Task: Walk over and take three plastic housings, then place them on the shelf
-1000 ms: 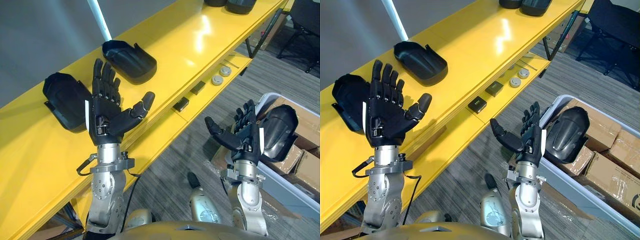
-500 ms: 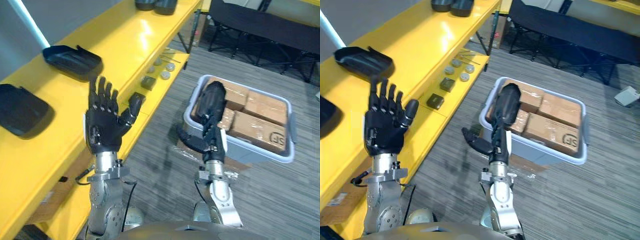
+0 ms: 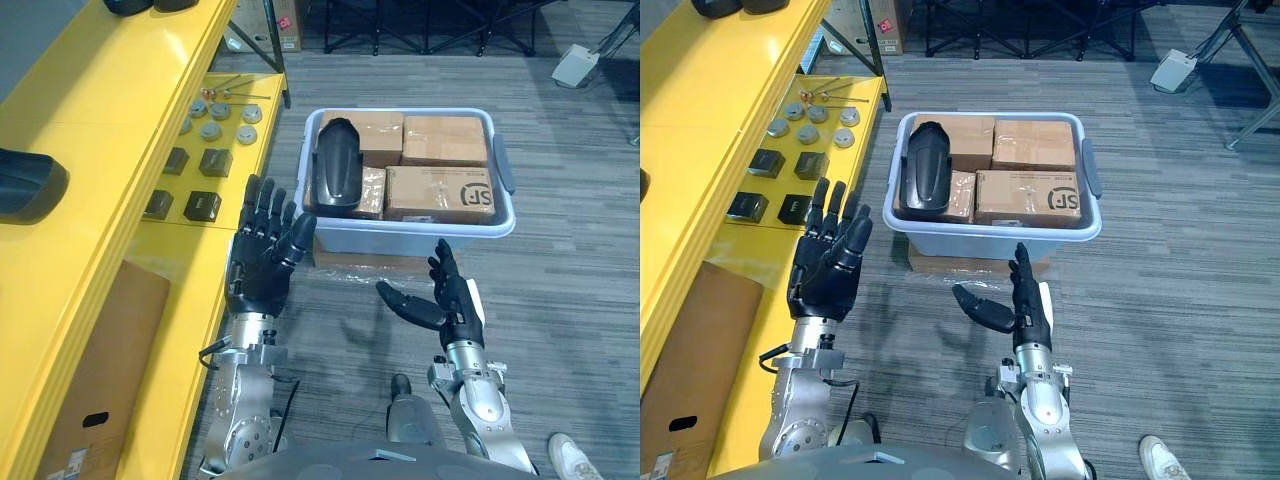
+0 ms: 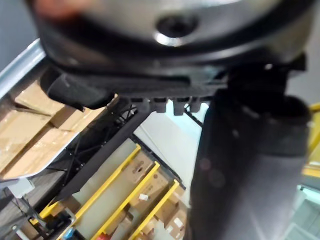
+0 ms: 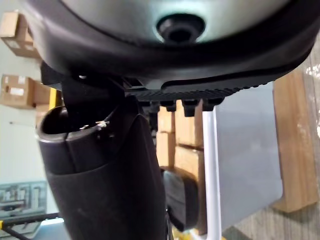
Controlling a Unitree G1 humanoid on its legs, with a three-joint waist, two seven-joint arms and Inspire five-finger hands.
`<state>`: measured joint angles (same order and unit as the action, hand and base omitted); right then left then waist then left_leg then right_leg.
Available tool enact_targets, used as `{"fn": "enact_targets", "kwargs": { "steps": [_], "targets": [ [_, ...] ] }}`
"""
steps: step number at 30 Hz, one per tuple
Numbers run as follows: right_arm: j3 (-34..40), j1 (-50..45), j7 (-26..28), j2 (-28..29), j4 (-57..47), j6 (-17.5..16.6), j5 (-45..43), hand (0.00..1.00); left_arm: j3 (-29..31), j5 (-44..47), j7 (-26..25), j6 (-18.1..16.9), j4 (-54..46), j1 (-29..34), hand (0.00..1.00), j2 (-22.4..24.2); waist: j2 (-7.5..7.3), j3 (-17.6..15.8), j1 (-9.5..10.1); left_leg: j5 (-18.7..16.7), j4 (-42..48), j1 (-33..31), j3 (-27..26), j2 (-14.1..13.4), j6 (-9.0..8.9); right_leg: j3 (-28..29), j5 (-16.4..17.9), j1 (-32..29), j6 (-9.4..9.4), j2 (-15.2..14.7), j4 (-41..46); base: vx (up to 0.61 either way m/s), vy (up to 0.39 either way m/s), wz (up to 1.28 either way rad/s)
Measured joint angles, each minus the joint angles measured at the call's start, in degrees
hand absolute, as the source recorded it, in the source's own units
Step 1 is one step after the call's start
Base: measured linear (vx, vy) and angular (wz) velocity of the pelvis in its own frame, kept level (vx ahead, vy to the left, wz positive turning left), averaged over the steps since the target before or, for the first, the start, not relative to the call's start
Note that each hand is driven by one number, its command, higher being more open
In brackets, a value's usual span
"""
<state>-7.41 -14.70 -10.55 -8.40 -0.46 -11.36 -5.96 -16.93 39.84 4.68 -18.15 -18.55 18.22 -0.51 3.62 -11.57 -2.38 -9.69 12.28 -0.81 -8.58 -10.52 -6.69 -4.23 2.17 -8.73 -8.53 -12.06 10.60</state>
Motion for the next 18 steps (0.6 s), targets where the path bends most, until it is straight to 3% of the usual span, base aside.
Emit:
{"fn": "enact_targets", "kwargs": {
  "steps": [3,7,10,14,18],
  "targets": [
    [0.85,8.78,-2.94,0.62,8.85,0.40,-0.01,1.00,-0.02,-2.96,0.53,2.42,0.01,-1.20,1.00,-1.11,-0.59,-0.77,1.76,-1.69,-0.42,-0.68,1.72,1.89,-1.11,-0.21,-3.69,0.73,-1.41,-1.51,-3.93,-0.17,0.178,-0.01],
    [3.01,19.11,-6.50,1.05,14.74,1.12,-0.02,1.00,0.02,-9.93,0.16,4.83,0.07,-1.99,1.00,-4.83,-1.82,-3.57,4.02,-2.76,2.85,-3.85,2.78,4.01,0.30,-3.37,-7.88,2.24,-1.46,-3.59,-8.89,-0.19,0.103,0.12],
    [6.11,31.98,-8.72,-1.79,19.33,2.66,-0.27,1.00,0.45,-11.31,-0.11,6.40,0.09,-2.06,1.00,-5.03,-1.07,-6.17,4.14,-1.73,4.85,-7.42,5.50,4.35,-0.24,-6.01,-9.19,1.96,-1.43,-3.82,-9.89,-0.13,0.027,0.42],
    [10.04,50.05,-9.11,-12.74,29.94,5.44,-4.14,1.00,-1.66,-11.20,-0.21,7.28,0.80,-2.86,1.00,-4.96,1.20,-9.86,6.05,0.45,5.23,-11.12,9.06,4.36,-0.81,-9.25,-9.94,0.96,-0.85,-3.51,-10.07,-0.08,-0.012,0.41],
    [9.74,57.76,-9.13,-17.75,37.24,5.63,-6.23,1.00,-3.06,-10.98,0.08,7.25,5.04,-3.69,1.00,-4.99,1.51,-10.86,7.40,1.49,4.47,-12.55,10.71,4.46,-0.89,-10.48,-10.87,0.52,-0.27,-3.38,-10.71,-0.02,-0.003,0.22]
  ]
}}
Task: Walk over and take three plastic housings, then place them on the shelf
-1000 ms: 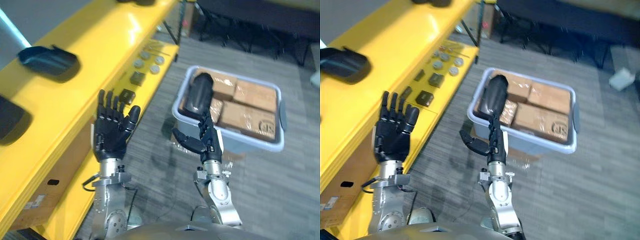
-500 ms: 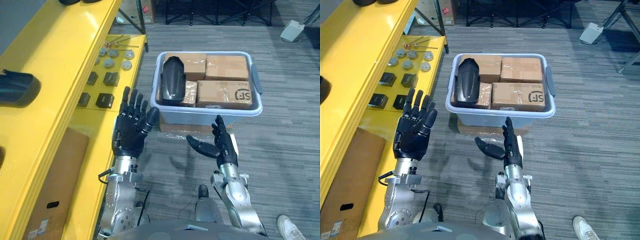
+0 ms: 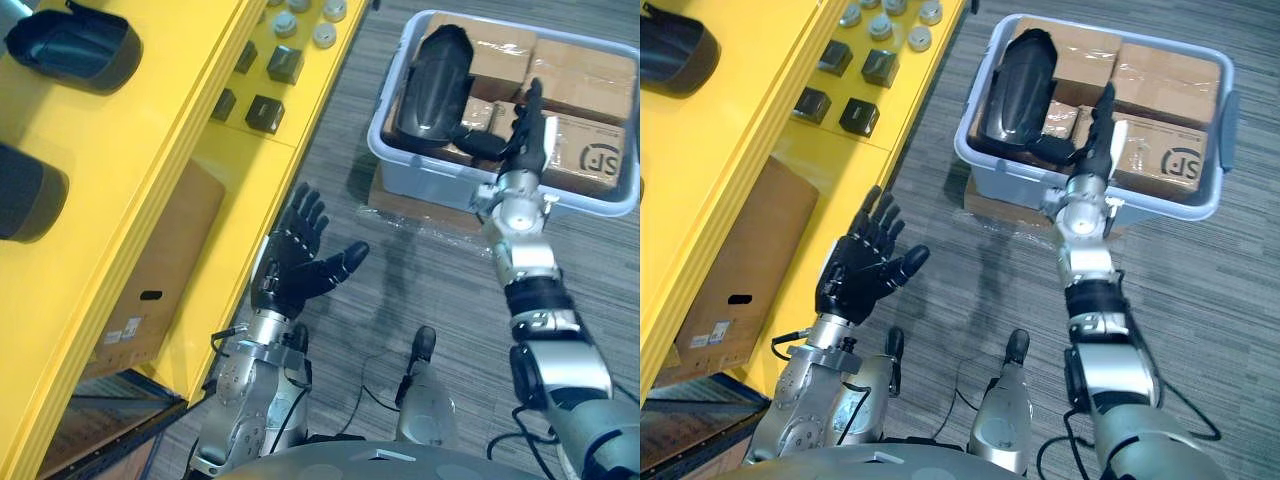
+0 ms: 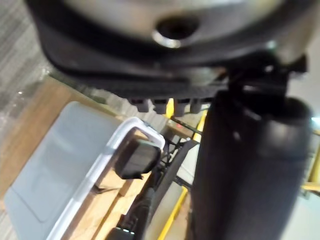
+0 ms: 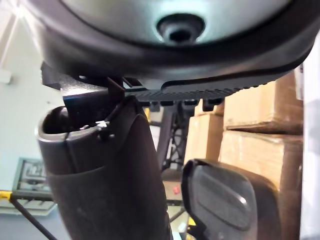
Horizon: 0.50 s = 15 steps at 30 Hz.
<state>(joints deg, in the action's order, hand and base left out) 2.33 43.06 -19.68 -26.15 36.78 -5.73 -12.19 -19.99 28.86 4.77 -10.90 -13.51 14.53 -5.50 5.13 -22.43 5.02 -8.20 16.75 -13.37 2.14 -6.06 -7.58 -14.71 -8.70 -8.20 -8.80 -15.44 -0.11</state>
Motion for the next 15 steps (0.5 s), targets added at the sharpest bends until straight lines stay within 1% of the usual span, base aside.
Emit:
{"fn": "enact_targets", "kwargs": {
  "steps": [2,3,5,6,9,10,12,13,15],
  "targets": [
    [-1.23,3.39,-0.52,-1.99,3.43,0.03,0.06,1.00,-0.26,0.25,0.02,-0.03,3.29,-0.98,1.00,-0.06,0.19,-0.73,0.66,0.17,0.06,-0.33,0.54,0.38,0.19,-0.55,-0.14,-0.04,0.00,-0.32,0.01,-0.01,0.014,0.12],
    [-2.04,5.78,-1.09,-3.46,5.76,0.10,0.04,1.00,-0.47,0.56,0.00,-0.04,5.10,-1.26,1.00,0.01,0.59,-1.37,1.28,0.23,0.16,-0.58,0.81,0.58,0.27,-0.69,-0.37,-0.13,-0.07,-0.50,0.05,-0.03,0.023,0.12],
    [-2.76,9.03,-2.00,-5.17,8.59,0.50,-0.08,1.00,-0.59,1.23,-0.08,-0.13,6.88,-0.97,1.00,-0.09,0.97,-1.53,2.11,0.41,0.68,-2.38,1.25,0.72,0.38,-0.92,-0.93,-1.40,0.17,-0.53,0.07,-0.04,0.026,0.13],
    [-3.05,11.27,-2.37,-7.38,10.59,1.27,-0.08,1.00,-1.15,2.18,-0.30,-0.16,8.24,-1.26,1.00,-0.06,1.68,-2.29,2.97,0.48,1.23,-3.30,1.49,0.88,0.46,-1.30,-1.16,-1.77,0.29,-0.64,0.11,-0.03,0.020,0.18],
    [-3.52,15.00,-4.10,-9.64,13.75,2.78,-0.30,1.00,-2.16,2.63,-0.86,-0.35,9.90,-1.00,1.00,-0.01,2.96,-3.24,3.56,0.86,1.42,-4.25,2.42,1.65,0.64,-2.47,-1.16,-2.20,0.29,-1.34,0.58,-0.03,0.013,0.15],
    [-4.37,16.54,-4.41,-10.39,15.33,3.65,-0.96,1.00,-2.41,3.22,-0.86,-0.59,10.51,-1.01,1.00,0.06,3.25,-3.51,4.20,0.88,1.68,-4.73,2.38,1.66,0.66,-2.39,-1.16,-3.01,0.29,-1.44,1.11,-0.03,0.012,0.05],
    [-5.26,17.66,-4.53,-11.44,16.73,4.82,-2.35,1.00,-2.78,4.29,-0.87,-0.72,11.40,-1.34,1.00,0.12,3.52,-3.81,4.35,0.87,2.15,-5.55,2.54,1.73,0.65,-2.54,-1.16,-3.44,0.29,-1.49,1.30,-0.04,0.008,0.04],
    [-5.41,18.78,-4.65,-11.98,18.06,6.06,-2.35,1.00,-3.00,4.80,-0.89,-1.28,12.06,-1.36,1.00,0.16,3.59,-3.93,4.46,0.87,2.61,-6.47,2.69,1.74,0.65,-2.57,-1.16,-4.11,0.29,-1.49,1.46,-0.04,0.000,0.05],
    [-6.01,20.65,-5.67,-13.37,20.41,7.55,-2.41,1.00,-3.74,5.23,-0.93,-1.81,13.81,-2.03,1.00,0.44,4.39,-4.77,4.72,0.87,3.20,-7.13,2.79,1.74,0.65,-2.56,-1.16,-4.74,0.29,-1.52,2.03,-0.04,-0.008,0.01]
  ]
}}
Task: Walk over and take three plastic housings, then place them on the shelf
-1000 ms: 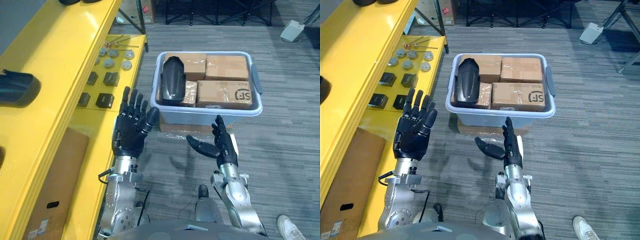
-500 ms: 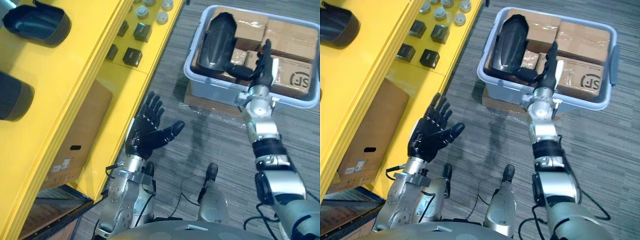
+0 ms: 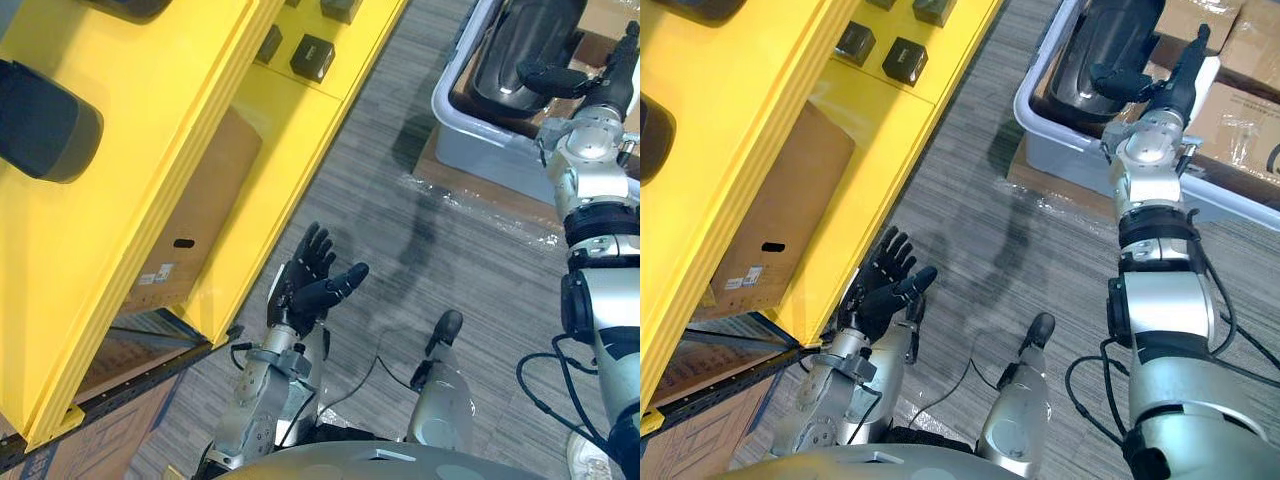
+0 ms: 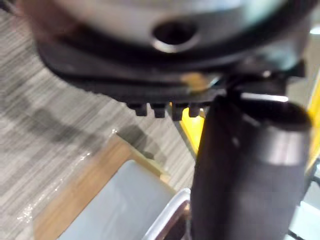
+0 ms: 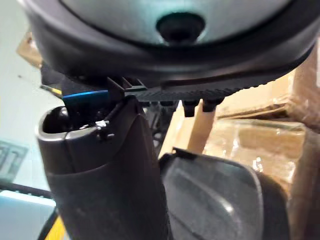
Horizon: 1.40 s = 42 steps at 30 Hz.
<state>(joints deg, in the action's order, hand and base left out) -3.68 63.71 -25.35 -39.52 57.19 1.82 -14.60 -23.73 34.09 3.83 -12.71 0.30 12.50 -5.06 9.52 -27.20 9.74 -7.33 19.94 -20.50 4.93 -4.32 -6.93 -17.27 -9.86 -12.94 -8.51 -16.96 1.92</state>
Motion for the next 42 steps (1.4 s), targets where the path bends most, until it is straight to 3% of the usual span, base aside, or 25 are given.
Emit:
{"fn": "enact_targets", "kwargs": {
  "steps": [7,12,13,20,30,42],
  "targets": [
    [-1.49,4.08,-5.49,-5.10,5.71,3.84,-2.73,1.00,-3.02,2.39,-0.35,-1.16,4.75,-1.15,1.00,1.34,1.77,-1.00,1.09,-0.06,2.10,-3.57,-0.01,-0.07,-0.08,0.07,-0.09,-2.76,-0.11,0.09,0.21,-0.06,-0.022,-0.01],
    [-3.21,5.18,-4.87,-7.70,7.37,6.19,-2.77,1.00,-3.46,4.11,-0.60,-1.65,6.15,-1.41,1.00,2.19,2.32,-1.18,1.19,-0.37,3.68,-5.40,0.06,-0.19,-0.08,0.24,-0.14,-4.20,-0.13,0.16,0.89,-0.04,-0.010,-0.01],
    [-3.87,5.19,-3.83,-7.89,7.43,7.30,-3.50,0.00,-3.46,4.38,-0.63,-1.93,6.95,-1.45,1.00,2.22,2.33,-1.17,1.20,-0.45,3.93,-5.62,0.09,-0.20,-0.05,0.20,-0.16,-4.28,-0.15,0.18,0.90,0.00,0.000,0.00],
    [-8.20,7.36,2.43,-14.08,11.16,9.93,-3.83,0.00,-3.45,4.85,-0.67,-2.21,10.20,-3.30,1.00,2.54,2.45,-1.09,2.60,-0.64,5.90,-8.47,0.63,-0.14,0.05,-0.10,-0.64,-5.95,-0.21,0.27,1.16,-0.04,0.004,0.02],
    [-9.71,6.82,6.30,-15.71,15.10,12.50,-3.76,0.00,-3.39,5.80,-0.64,-2.26,10.49,-3.41,1.00,2.50,2.71,-0.91,2.64,-0.67,6.44,-8.89,1.01,-0.24,0.00,-0.55,-0.64,-5.94,-0.22,0.46,1.25,-0.01,0.001,0.01],
    [-8.64,6.59,4.51,-13.94,16.91,14.20,-3.97,0.00,-2.18,5.78,-0.79,-2.32,9.17,-2.79,1.00,2.17,2.81,-0.84,2.42,-0.89,7.18,-7.33,1.02,-0.51,0.03,-0.46,-0.18,-4.67,0.47,0.51,2.95,-0.03,0.008,0.00]
  ]
}}
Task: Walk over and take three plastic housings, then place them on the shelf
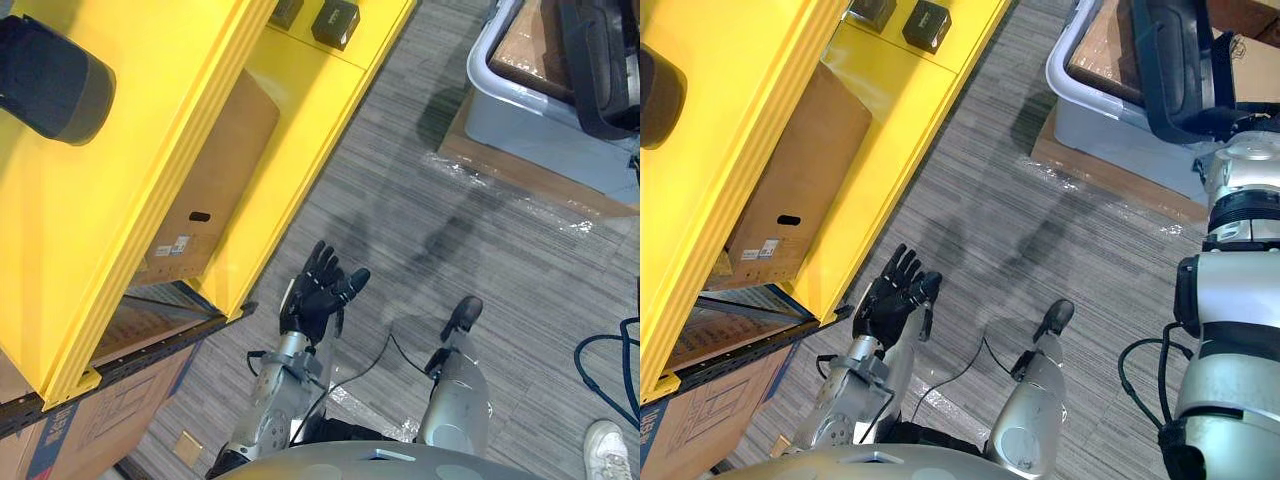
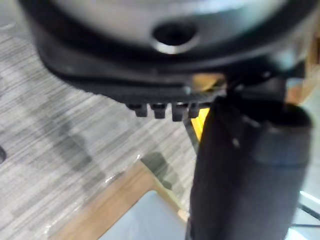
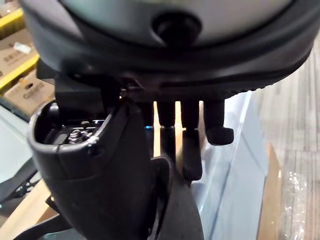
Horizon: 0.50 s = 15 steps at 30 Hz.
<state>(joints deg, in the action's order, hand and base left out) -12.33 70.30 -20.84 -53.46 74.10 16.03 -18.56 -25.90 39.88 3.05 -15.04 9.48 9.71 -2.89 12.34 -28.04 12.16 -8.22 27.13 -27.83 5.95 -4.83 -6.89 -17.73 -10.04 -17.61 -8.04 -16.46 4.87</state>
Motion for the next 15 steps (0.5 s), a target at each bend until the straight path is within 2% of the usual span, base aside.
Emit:
{"fn": "enact_targets", "kwargs": {
  "steps": [4,7,10,12,15],
  "targets": [
    [0.59,-0.19,-1.30,0.15,-0.05,-0.17,0.10,0.00,0.21,-0.03,0.18,-0.34,-3.37,1.45,1.00,-0.37,-0.06,-0.04,-0.60,0.75,-1.50,1.54,-0.13,-0.06,-0.17,0.05,0.05,0.79,0.07,-0.01,-0.09,0.00,0.000,0.00],
    [0.63,-0.19,-3.41,0.47,-1.17,-1.96,0.47,0.00,0.77,-0.29,0.59,-1.21,-4.93,2.22,1.00,-0.44,-0.18,-0.12,-1.23,1.10,-2.72,3.19,-0.88,-0.35,-0.30,0.66,0.07,1.40,0.10,0.05,-0.13,0.02,-0.005,-0.09],
    [1.39,-0.11,-5.87,1.23,-4.24,-3.71,5.35,0.00,1.70,-2.37,0.66,-1.19,-7.31,1.73,1.00,-0.79,-0.40,-0.27,-2.36,1.23,-3.78,4.83,-1.39,-0.99,-0.53,1.01,0.19,2.30,0.30,0.56,-0.22,0.01,-0.008,-0.11],
    [1.64,-0.11,-6.99,2.08,-7.00,-4.73,8.11,0.00,2.01,-1.66,1.22,-0.46,-9.35,0.91,1.00,-1.85,-0.95,-0.64,-3.24,1.59,-4.82,6.35,-1.94,-1.31,-0.76,1.39,0.23,3.01,0.36,0.76,-0.40,0.01,-0.015,-0.13],
    [1.72,0.07,-7.34,2.98,-10.53,-5.77,11.96,0.00,2.29,2.63,1.98,4.39,-10.53,-4.31,1.00,-2.98,-1.42,-0.95,-3.75,2.03,-6.29,8.36,-2.57,-2.24,-1.28,2.15,0.36,4.08,0.56,1.68,-0.73,0.00,-0.029,-0.14]
  ]
}}
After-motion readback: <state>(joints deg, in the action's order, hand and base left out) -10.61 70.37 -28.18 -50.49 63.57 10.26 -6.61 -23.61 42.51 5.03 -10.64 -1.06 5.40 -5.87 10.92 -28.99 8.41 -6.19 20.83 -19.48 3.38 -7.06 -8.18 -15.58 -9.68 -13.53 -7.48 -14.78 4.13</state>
